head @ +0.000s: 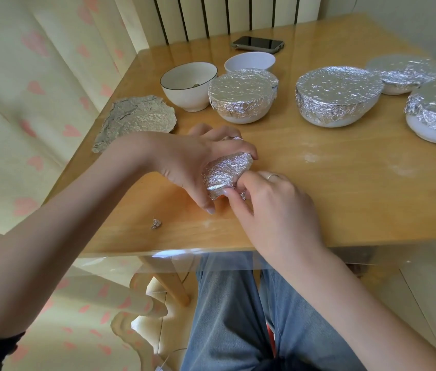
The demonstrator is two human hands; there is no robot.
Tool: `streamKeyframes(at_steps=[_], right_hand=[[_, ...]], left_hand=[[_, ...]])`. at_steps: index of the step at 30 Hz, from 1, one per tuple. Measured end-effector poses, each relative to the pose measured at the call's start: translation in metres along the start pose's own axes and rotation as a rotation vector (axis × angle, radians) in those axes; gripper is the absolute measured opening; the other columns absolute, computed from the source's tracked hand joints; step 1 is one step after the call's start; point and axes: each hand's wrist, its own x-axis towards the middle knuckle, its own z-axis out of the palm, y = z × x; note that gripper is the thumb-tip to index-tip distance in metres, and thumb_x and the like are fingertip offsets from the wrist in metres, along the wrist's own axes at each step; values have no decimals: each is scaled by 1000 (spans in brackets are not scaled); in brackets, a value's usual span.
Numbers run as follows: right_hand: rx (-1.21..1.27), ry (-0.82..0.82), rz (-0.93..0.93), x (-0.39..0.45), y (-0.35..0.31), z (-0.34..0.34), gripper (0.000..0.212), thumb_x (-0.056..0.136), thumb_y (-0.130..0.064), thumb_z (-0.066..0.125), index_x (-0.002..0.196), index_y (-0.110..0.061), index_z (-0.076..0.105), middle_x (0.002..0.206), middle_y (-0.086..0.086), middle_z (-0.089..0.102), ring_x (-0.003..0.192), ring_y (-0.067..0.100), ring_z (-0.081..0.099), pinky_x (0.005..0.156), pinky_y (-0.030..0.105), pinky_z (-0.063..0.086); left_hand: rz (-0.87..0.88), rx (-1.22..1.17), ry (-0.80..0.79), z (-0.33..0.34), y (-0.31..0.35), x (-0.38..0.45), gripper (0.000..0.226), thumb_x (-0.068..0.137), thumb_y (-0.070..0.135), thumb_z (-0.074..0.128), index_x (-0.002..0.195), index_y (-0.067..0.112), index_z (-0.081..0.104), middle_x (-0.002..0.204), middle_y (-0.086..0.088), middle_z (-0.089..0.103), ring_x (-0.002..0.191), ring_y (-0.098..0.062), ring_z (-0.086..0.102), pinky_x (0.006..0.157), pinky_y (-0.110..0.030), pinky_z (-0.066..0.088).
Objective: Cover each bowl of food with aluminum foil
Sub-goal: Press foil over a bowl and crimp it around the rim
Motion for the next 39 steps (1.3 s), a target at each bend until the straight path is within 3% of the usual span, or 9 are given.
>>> streamKeyframes(at_steps=[4,8,14,19,22,25,29,33,39], right_hand=[[-45,-41,-29,4,-3,-4,19,80,-23,74,67,-14,62,61,1,59,57,24,59,44,21,20],[-29,-238,-108,11,2,-15,23,100,-36,41,98,-24,60,89,-3,60,85,23,58,59,28,28],[193,-459,-28,32,20,-20,30,90,-48,56,65,-31,56,55,-9,44,56,11,43,50,28,28],[-150,-448,-200,41,20,-28,41,92,-60,39,90,-29,65,72,-9,51,83,21,58,63,29,30],[-270,-399,-275,45,22,-29,57,89,-67,29,91,-24,66,82,-5,58,93,27,63,67,30,32],[-270,-352,-333,48,29,-18,58,87,-67,30,86,-24,68,85,2,68,86,29,65,65,30,34],[-238,-225,-314,51,36,-12,62,78,-72,36,51,-20,59,46,-1,52,50,27,58,55,24,28],[-28,-362,-159,49,52,-22,67,61,-83,37,46,-18,43,39,-5,37,49,8,42,56,25,29],[69,-269,-141,49,51,-18,65,66,-77,48,42,-18,39,36,-4,31,42,6,36,50,24,25]], left_hand=[[-2,-13,-6,0,0,-1,103,58,38,89,133,62,23,145,25,9,137,-11,10,101,-30,24],[3,-20,-5,0,1,-1,103,58,38,89,132,64,22,144,26,9,135,-9,11,100,-30,23],[10,-32,-3,-1,0,-1,103,55,41,89,125,69,20,143,27,10,132,-9,12,106,-35,24],[10,-28,0,0,-1,0,104,54,42,89,123,69,17,143,25,11,133,-13,12,105,-34,23],[8,-19,12,1,-2,0,103,54,43,88,127,68,19,141,26,12,131,-14,15,107,-36,27],[18,-25,35,2,-2,1,100,57,38,89,123,69,20,141,25,15,128,-13,17,104,-35,29],[3,-41,50,1,-3,-1,95,62,35,86,121,69,20,140,26,15,128,-12,18,98,-33,28],[-15,-11,38,1,1,-1,94,64,36,85,122,68,19,143,24,14,131,-15,17,98,-34,31],[-50,10,23,0,4,-2,95,64,37,84,123,69,16,146,23,11,134,-16,14,101,-39,33]])
